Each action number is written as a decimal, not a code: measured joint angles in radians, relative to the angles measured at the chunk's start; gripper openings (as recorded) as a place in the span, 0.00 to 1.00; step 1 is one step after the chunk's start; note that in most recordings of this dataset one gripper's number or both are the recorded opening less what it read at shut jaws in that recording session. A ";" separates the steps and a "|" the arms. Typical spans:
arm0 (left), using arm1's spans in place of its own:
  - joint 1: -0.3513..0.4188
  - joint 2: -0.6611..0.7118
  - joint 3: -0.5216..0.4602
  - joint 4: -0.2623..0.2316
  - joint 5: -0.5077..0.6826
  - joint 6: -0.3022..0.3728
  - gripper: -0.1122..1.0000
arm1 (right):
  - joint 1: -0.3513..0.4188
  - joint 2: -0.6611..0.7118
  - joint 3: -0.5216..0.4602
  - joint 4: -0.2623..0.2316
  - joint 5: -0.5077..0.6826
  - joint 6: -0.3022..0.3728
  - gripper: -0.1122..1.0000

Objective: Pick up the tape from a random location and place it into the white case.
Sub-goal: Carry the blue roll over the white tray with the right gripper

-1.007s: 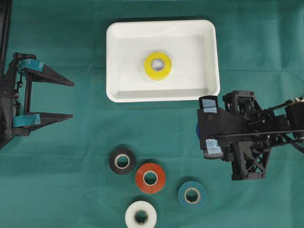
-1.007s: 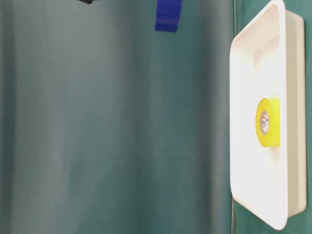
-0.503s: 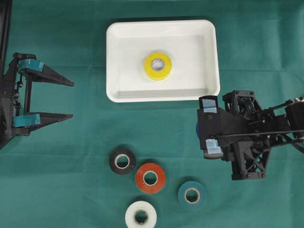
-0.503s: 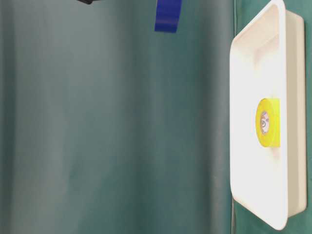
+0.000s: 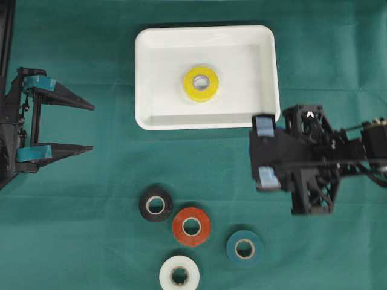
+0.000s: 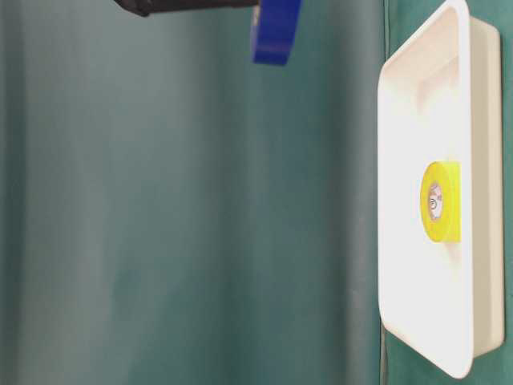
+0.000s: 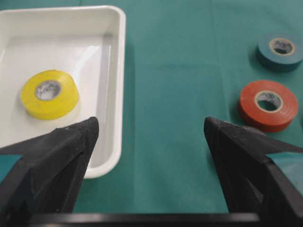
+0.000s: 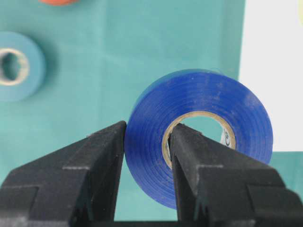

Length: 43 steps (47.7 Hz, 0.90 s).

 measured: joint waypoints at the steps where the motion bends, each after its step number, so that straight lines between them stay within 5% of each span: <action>1: 0.000 0.002 0.000 0.002 0.000 0.000 0.97 | -0.011 0.000 0.002 -0.003 0.000 -0.002 0.38; 32: 0.000 0.005 0.002 0.000 0.000 -0.002 0.97 | -0.373 0.000 0.058 -0.092 -0.003 0.000 0.38; 43: 0.000 0.005 0.002 0.000 0.000 -0.002 0.97 | -0.428 0.000 0.069 -0.094 -0.009 0.000 0.38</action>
